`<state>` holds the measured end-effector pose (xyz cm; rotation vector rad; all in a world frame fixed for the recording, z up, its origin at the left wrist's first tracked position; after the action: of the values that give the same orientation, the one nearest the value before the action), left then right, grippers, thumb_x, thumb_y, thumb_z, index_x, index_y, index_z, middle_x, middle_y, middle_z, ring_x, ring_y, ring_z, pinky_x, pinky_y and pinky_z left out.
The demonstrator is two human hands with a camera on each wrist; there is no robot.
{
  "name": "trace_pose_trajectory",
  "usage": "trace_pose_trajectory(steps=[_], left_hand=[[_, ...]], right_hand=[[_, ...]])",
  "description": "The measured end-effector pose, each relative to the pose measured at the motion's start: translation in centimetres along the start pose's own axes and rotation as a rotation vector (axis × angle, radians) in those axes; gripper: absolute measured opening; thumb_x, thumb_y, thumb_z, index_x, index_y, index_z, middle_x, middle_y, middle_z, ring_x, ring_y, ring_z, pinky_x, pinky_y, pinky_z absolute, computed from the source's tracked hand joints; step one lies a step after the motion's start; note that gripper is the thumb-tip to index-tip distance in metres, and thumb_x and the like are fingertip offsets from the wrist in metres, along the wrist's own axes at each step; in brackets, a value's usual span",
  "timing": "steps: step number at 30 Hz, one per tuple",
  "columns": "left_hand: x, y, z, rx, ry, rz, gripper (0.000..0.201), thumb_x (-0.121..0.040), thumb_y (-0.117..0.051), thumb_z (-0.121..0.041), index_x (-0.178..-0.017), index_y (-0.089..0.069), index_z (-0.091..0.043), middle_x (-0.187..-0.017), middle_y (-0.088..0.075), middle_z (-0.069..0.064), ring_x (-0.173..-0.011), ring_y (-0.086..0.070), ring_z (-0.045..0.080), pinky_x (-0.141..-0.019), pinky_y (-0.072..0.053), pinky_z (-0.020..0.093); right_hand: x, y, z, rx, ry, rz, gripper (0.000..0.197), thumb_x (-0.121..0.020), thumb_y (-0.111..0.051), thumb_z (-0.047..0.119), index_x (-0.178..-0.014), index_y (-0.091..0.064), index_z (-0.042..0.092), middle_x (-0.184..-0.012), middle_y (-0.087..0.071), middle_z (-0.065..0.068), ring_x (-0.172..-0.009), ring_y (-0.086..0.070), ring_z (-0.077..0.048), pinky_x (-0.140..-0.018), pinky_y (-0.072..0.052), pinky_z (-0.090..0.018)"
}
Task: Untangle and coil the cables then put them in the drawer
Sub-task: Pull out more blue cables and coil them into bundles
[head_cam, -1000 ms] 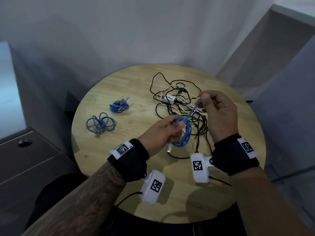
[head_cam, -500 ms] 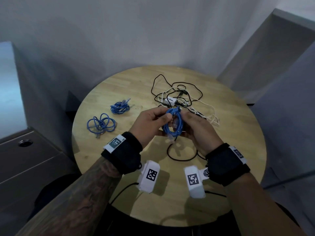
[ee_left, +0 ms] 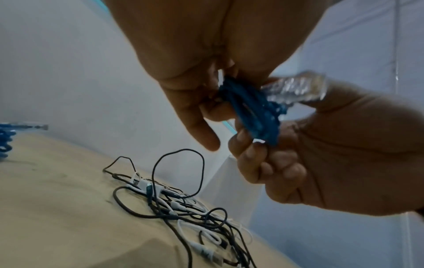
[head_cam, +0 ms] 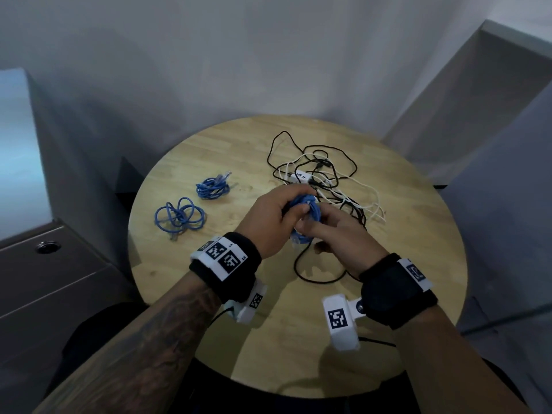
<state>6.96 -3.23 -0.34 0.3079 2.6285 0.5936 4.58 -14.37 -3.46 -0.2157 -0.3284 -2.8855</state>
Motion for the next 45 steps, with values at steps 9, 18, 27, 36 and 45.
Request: trace_pose_trajectory(steps=[9, 18, 27, 36, 45], left_hand=[[0.0, 1.5, 2.9, 0.249, 0.309, -0.114, 0.019, -0.101, -0.051, -0.024, -0.105, -0.063, -0.009, -0.072, -0.055, -0.002, -0.056, -0.059, 0.006, -0.055, -0.058, 0.033], [0.5, 1.2, 4.3, 0.413, 0.420, 0.084, 0.020, -0.100, -0.053, -0.019, -0.112, -0.064, -0.007, -0.084, -0.064, 0.000, -0.078, -0.060, 0.009, -0.060, -0.049, 0.028], [0.5, 2.7, 2.9, 0.000, 0.268, -0.010, 0.012, -0.091, -0.066, -0.028, -0.096, -0.066, -0.018, -0.083, -0.065, -0.004, -0.065, -0.058, 0.013, -0.056, -0.049, 0.024], [1.3, 1.0, 4.1, 0.588, 0.468, 0.097, 0.020, -0.097, -0.057, -0.015, -0.113, -0.063, -0.006, -0.086, -0.055, 0.005, -0.070, -0.052, 0.011, -0.061, -0.057, 0.032], [1.5, 2.7, 6.1, 0.307, 0.511, -0.035, 0.018, -0.095, -0.061, -0.013, -0.112, -0.062, -0.007, -0.092, -0.069, 0.009, -0.074, -0.063, 0.017, -0.066, -0.060, 0.042]], right_hand=[[0.4, 2.3, 1.9, 0.048, 0.292, -0.335, 0.009, -0.090, -0.071, 0.013, -0.093, -0.063, 0.016, -0.089, -0.073, -0.007, -0.082, -0.071, -0.021, -0.072, -0.060, -0.033], [0.1, 2.8, 1.8, 0.031, 0.288, -0.280, 0.006, -0.097, -0.059, 0.009, -0.098, -0.055, 0.013, -0.093, -0.074, -0.008, -0.085, -0.071, -0.018, -0.075, -0.060, -0.037], [0.3, 2.3, 2.2, 0.298, 0.385, -0.335, 0.009, -0.095, -0.062, 0.017, -0.097, -0.055, 0.023, -0.097, -0.069, 0.009, -0.092, -0.067, -0.004, -0.075, -0.057, -0.028], [-1.4, 2.9, 0.4, -0.146, 0.201, -0.301, 0.007, -0.095, -0.061, 0.003, -0.098, -0.058, 0.009, -0.095, -0.074, -0.006, -0.091, -0.073, -0.017, -0.077, -0.062, -0.040], [-2.4, 2.1, -1.2, -0.090, 0.193, -0.261, 0.017, -0.092, -0.068, 0.016, -0.101, -0.055, 0.016, -0.110, -0.070, -0.001, -0.099, -0.068, -0.011, -0.079, -0.055, -0.026]])
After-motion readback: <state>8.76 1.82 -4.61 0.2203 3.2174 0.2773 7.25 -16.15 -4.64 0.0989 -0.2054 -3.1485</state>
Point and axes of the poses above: each hand's wrist, its own x-axis away from the middle knuckle, its own y-axis out of the back of the hand, z = x × y, the point moved 10 cm from there along -x, towards the middle knuckle
